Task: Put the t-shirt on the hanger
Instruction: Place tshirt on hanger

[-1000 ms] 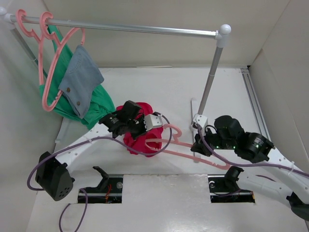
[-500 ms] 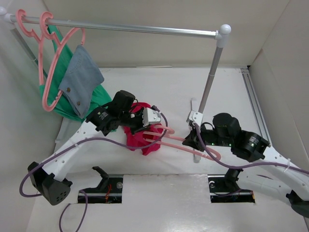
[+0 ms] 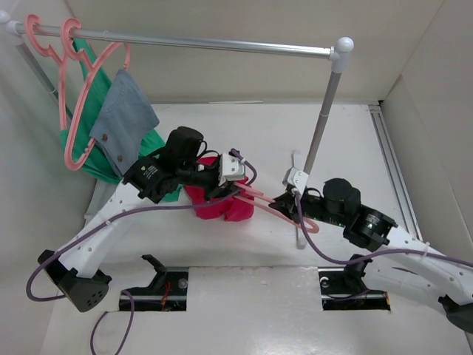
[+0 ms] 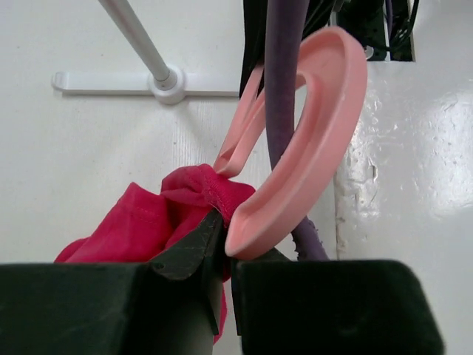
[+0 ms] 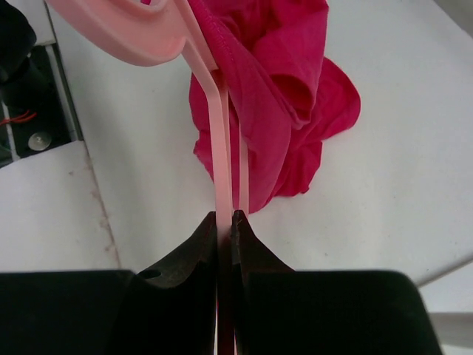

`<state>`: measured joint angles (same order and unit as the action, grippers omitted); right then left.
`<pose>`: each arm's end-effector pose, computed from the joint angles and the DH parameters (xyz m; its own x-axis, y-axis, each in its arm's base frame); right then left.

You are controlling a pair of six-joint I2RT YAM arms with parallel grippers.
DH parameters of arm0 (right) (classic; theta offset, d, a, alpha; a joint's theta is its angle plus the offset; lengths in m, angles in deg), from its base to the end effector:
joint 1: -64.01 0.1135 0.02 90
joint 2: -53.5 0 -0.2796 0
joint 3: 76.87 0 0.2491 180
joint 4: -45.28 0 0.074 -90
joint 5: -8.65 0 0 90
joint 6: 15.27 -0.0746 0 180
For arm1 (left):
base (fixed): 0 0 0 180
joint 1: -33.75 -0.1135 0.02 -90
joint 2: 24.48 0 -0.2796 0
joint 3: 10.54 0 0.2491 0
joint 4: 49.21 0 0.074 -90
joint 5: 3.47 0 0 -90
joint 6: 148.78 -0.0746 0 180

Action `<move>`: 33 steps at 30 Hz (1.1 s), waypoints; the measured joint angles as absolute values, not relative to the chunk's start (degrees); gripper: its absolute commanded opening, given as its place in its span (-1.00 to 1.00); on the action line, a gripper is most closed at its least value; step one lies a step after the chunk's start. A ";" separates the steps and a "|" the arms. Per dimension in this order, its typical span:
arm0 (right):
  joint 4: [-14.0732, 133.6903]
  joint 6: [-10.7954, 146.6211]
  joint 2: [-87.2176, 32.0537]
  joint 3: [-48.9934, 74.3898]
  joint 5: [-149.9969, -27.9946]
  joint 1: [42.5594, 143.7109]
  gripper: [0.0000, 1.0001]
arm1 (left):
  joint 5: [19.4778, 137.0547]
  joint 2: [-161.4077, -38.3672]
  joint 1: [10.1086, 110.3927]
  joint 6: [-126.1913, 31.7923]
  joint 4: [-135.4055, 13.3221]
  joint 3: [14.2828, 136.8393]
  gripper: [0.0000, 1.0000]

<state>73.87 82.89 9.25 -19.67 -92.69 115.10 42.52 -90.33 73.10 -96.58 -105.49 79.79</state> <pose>0.1168 0.1681 0.3248 -0.0424 -0.2742 -0.9607 -0.8970 0.4340 -0.0842 0.1533 -0.1928 0.4046 0.2374 0.3754 -0.8959 0.9709 -0.0612 0.2316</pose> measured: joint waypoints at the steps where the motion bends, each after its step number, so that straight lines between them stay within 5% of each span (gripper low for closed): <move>1: 72.51 83.42 8.72 -20.11 -92.80 115.10 -1.00 | 42.61 -90.50 73.13 -95.73 -105.12 79.86 -1.00; 2: 71.27 83.98 8.16 -20.52 -92.86 115.10 -1.00 | 42.98 -90.68 73.13 -95.18 -104.90 79.88 -0.99; 3: 70.33 84.44 7.65 -21.05 -92.95 115.08 -1.00 | 43.72 -90.83 73.10 -94.70 -104.71 79.90 -0.46; 4: 69.58 84.90 7.52 -21.55 -92.97 115.08 -1.00 | 44.99 -91.00 73.15 -94.66 -104.58 79.90 -0.30; 10: 66.31 85.73 12.99 -26.51 -93.04 115.10 -1.00 | 50.47 -90.35 72.12 -96.30 -104.16 79.71 0.32; 33: 67.33 84.27 14.98 -29.29 -89.69 115.08 -1.00 | 70.28 -85.06 63.40 -103.90 -99.26 62.81 0.30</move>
<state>67.33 84.27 14.98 -29.29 -89.69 115.08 70.28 -85.06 63.40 -103.90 -99.26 62.81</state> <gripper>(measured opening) 0.123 0.640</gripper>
